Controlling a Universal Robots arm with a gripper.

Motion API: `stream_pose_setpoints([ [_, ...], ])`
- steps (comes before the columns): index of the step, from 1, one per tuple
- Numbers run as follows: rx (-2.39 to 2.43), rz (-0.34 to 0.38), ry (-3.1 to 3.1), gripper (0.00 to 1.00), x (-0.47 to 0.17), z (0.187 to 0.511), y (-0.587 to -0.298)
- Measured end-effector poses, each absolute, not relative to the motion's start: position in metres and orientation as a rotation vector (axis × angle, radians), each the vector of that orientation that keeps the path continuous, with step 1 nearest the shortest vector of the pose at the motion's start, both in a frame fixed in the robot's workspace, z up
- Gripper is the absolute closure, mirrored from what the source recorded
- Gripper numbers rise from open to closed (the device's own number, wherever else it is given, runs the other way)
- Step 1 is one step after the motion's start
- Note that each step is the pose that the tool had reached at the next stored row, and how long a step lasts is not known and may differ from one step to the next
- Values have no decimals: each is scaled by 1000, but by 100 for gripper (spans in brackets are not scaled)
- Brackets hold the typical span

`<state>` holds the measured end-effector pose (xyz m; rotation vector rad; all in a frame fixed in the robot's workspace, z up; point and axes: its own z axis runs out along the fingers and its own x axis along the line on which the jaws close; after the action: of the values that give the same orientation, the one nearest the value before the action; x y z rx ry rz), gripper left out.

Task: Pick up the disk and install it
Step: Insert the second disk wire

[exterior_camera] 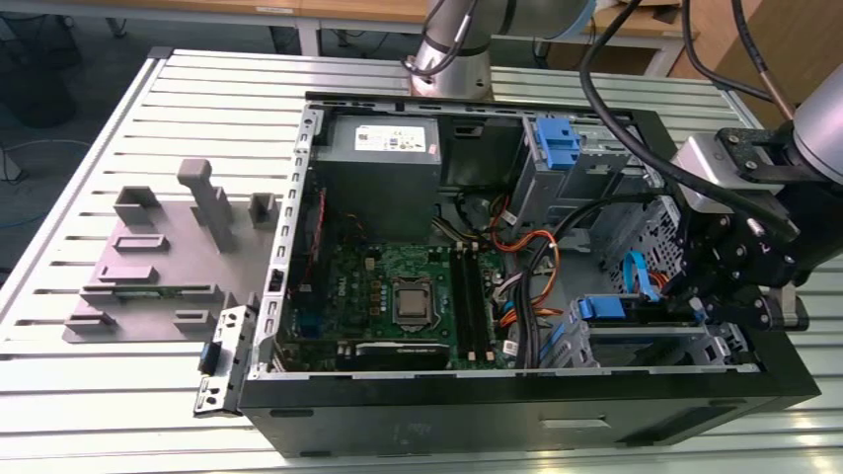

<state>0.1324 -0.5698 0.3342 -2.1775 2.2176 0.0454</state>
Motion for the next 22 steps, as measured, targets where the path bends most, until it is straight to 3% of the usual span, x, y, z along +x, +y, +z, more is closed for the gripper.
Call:
stream_pose_setpoints([
  [11, -2177, 46, 2217, 76, 132, 334, -570],
  [13, -2177, 46, 2218, 84, 132, 334, -570],
  [22, -2177, 46, 2217, 84, 132, 339, -570],
])
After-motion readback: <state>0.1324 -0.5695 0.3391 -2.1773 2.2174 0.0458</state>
